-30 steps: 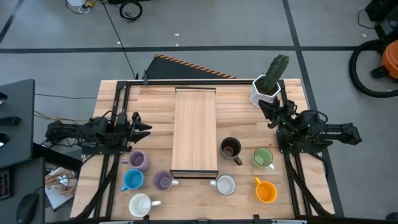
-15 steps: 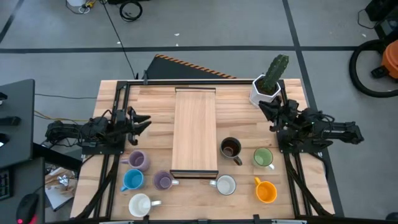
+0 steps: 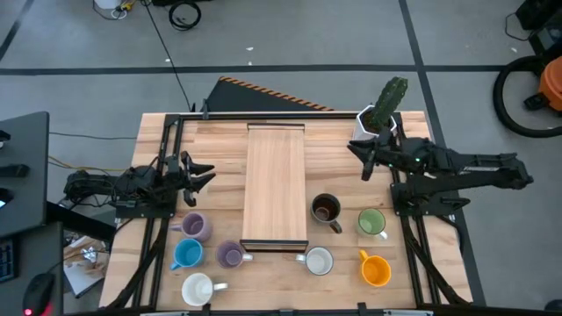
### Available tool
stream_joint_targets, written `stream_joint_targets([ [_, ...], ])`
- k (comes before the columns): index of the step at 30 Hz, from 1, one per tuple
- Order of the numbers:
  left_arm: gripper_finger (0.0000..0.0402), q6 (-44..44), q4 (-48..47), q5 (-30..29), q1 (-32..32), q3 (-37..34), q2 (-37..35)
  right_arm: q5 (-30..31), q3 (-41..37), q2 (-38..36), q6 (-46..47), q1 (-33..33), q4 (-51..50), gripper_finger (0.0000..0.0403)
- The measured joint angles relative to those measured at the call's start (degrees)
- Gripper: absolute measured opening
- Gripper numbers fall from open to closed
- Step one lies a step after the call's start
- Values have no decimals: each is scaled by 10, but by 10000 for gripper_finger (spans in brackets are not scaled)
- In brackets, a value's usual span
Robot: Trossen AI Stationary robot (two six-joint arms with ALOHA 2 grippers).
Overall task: Place coffee mugs
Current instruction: Put the dark blue mug on the shelf
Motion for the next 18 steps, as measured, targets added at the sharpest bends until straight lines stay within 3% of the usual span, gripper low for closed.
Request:
stream_joint_targets([
  [5,141,-29,0,13,0,0,0,0,69,74,-8,0,-46,82],
  [12,141,-36,0,98,0,0,0,0,150,148,1,0,-157,82],
  [18,141,-58,-11,101,0,0,0,-4,233,204,48,16,-279,82],
])
